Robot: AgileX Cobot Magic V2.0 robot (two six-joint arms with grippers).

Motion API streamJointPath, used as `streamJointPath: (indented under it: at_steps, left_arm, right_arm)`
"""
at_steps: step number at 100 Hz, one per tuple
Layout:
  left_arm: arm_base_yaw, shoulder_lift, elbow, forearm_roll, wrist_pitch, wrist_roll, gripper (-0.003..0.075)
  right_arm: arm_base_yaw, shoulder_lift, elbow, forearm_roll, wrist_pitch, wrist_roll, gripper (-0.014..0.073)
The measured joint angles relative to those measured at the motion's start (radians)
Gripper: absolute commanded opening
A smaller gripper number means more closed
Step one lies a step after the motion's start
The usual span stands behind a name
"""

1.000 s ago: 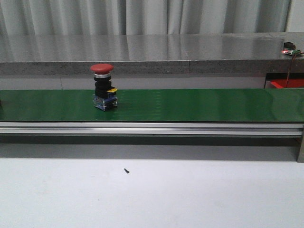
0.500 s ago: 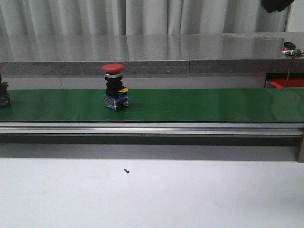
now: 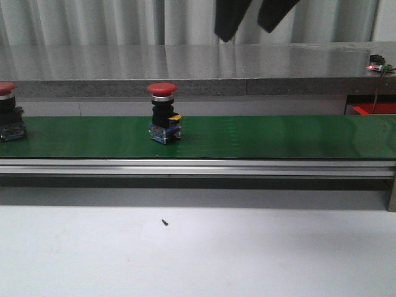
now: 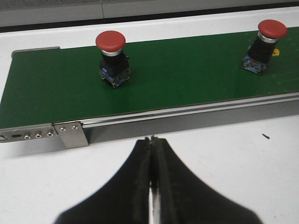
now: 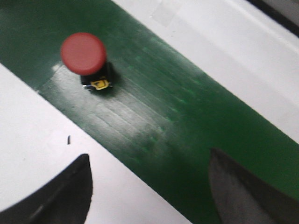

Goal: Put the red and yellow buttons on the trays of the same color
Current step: 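Lower the right gripper onto the red button on the belt and grasp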

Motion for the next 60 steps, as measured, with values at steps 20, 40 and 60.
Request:
streamJointPath:
  at_steps: [20, 40, 60]
  left_arm:
    - [0.000, 0.000, 0.000, 0.000, 0.000, 0.000, -0.0020]
    - [0.000, 0.000, 0.000, 0.000, 0.000, 0.000, -0.0020]
    - [0.000, 0.000, 0.000, 0.000, 0.000, 0.000, -0.0020]
  right_arm:
    - [0.002, 0.128, -0.133, 0.083, 0.069, -0.075, 0.0524]
    - [0.002, 0.219, -0.217, 0.097, 0.117, -0.083, 0.0524]
    - [0.002, 0.279, -0.242, 0.125, 0.168, -0.114, 0.0524]
